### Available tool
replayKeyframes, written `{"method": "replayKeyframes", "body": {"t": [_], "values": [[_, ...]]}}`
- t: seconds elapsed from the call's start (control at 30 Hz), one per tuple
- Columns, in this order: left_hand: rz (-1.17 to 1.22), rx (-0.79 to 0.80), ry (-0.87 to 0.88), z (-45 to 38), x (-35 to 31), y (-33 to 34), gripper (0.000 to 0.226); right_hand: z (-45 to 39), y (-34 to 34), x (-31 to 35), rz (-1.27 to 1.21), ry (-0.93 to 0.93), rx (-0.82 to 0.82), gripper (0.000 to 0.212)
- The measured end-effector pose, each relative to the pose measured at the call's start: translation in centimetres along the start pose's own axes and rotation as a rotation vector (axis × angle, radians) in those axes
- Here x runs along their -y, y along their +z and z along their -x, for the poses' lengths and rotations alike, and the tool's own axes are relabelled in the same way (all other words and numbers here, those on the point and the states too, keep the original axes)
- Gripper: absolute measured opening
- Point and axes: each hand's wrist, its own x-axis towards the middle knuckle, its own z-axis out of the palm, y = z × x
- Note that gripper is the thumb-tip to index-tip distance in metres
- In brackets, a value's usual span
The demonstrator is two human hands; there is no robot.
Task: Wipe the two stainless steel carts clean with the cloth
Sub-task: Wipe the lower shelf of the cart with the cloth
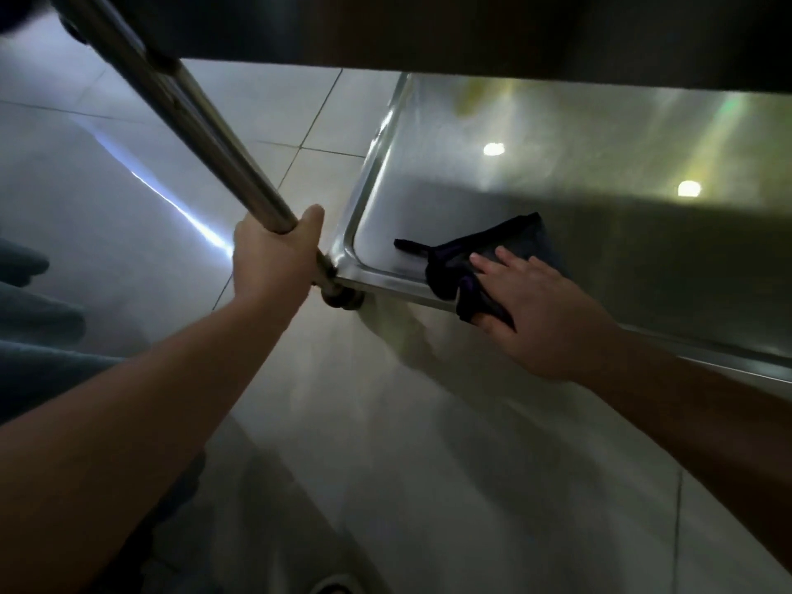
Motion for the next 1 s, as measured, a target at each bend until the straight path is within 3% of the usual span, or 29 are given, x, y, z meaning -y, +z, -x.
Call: {"method": "replayKeyframes", "body": {"t": [0.17,0.27,0.37,0.47,0.57,0.7,0.87,1.0], "values": [[-0.11,-0.005,0.009,-0.4,-0.1,-0.3,0.064,4.1,-0.9,-3.9,0.049,0.014,0.036,0.059],[-0.229,-0.037,-0.145,-0.5,-0.3,-0.5,0.079,6.9,-1.4,-5.9,0.053,0.054,0.027,0.06],[-0.434,0.261,-0.382,1.1,0.9,-0.6,0.068,9.3,-2.0,-7.5,0.028,0.081,0.016,0.067],[-0.631,0.587,-0.417,4.5,1.6,0.9,0.047,11.5,-2.5,-9.2,0.03,0.107,0.001,0.066],[-0.738,0.79,-0.26,7.6,-0.1,3.8,0.037,13.6,-2.7,-10.5,0.055,0.139,-0.016,0.064],[-0.772,0.94,0.039,11.8,-4.8,8.2,0.023,16.3,-3.0,-12.5,0.058,0.175,-0.041,0.064],[-0.867,0.914,0.583,17.1,-9.2,11.7,0.001,19.7,-3.3,-15.2,0.075,0.225,-0.06,0.064],[-0.785,0.907,0.9,20.3,-9.8,14.3,0.025,22.1,-3.3,-17.0,0.079,0.261,-0.093,0.06]]}}
